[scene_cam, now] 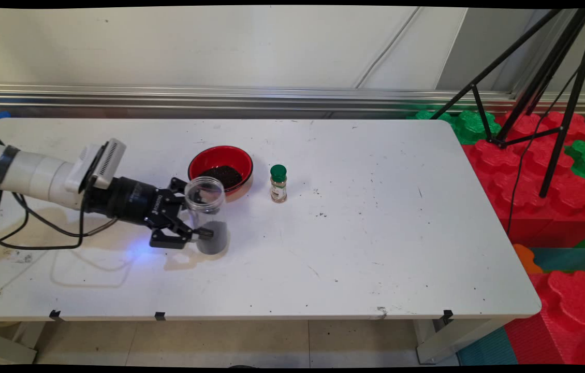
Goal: Place the picked object on the table
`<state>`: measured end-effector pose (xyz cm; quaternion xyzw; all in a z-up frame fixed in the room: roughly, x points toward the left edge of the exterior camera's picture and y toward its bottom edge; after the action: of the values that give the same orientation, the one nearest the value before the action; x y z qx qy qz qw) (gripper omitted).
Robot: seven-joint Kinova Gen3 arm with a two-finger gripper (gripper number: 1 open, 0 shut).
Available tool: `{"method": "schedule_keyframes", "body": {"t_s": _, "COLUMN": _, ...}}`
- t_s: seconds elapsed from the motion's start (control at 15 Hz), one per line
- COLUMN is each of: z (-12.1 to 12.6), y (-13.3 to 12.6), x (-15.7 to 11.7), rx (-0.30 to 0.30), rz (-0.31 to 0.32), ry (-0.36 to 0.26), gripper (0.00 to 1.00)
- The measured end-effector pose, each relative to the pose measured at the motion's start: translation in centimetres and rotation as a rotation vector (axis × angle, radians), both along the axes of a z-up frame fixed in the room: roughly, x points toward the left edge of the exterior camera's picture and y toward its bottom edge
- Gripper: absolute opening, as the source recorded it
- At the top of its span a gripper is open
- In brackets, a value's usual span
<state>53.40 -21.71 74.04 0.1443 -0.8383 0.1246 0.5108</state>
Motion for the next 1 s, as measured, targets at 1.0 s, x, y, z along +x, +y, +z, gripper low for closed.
{"method": "schedule_keyframes", "body": {"t_s": 1.0, "z": -1.7, "y": 2.1, "x": 3.9, "rx": 0.028, "rz": 0.063, "ry": -0.035, "gripper": 0.0}}
